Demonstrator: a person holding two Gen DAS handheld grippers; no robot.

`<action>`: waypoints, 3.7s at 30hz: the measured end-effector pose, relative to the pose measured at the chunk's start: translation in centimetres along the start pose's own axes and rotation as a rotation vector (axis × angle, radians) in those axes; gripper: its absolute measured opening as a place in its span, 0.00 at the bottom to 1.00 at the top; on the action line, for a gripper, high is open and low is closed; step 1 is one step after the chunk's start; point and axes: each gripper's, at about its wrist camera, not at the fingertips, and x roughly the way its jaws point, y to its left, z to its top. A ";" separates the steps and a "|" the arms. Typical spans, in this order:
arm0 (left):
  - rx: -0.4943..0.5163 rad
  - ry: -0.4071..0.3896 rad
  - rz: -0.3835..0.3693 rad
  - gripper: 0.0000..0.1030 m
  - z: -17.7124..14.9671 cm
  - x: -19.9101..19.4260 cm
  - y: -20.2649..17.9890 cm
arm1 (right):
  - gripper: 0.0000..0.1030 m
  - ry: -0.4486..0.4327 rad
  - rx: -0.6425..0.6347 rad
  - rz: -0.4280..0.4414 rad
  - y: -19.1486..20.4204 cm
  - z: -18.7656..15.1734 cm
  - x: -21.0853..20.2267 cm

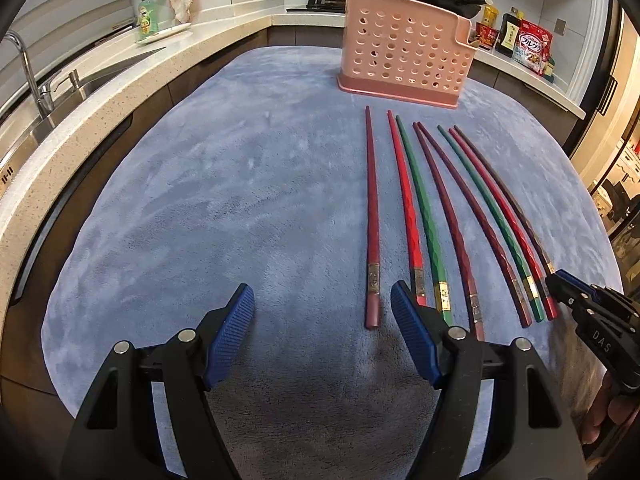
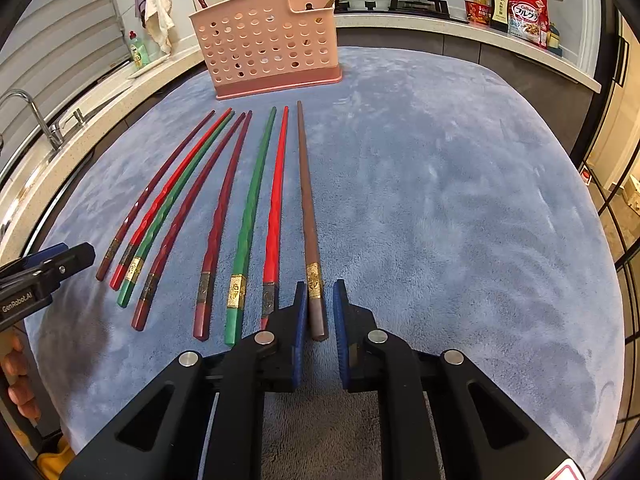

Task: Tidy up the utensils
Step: 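Close the left tool on a red chopstick while the right tool grasps a brown chopstick, then lift both chopsticks and carry them over the pink holder, then open the right tool to drop its chopstick in while the left tool releases its chopstick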

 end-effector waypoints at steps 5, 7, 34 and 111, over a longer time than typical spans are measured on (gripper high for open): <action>0.010 0.018 0.008 0.61 -0.1 0.8 -0.4 | 0.11 0.000 0.003 0.003 -0.1 0.0 0.0; 0.011 0.033 0.006 0.57 -0.3 1.2 -0.5 | 0.11 -0.001 0.002 0.003 -0.1 0.0 0.0; 0.053 0.028 -0.020 0.10 1.8 -3.1 -0.6 | 0.07 -0.088 -0.031 -0.006 0.4 2.2 -7.5; -0.061 -0.408 -0.106 0.07 37.0 -5.9 -2.3 | 0.08 -0.406 0.194 0.147 0.1 35.2 -4.1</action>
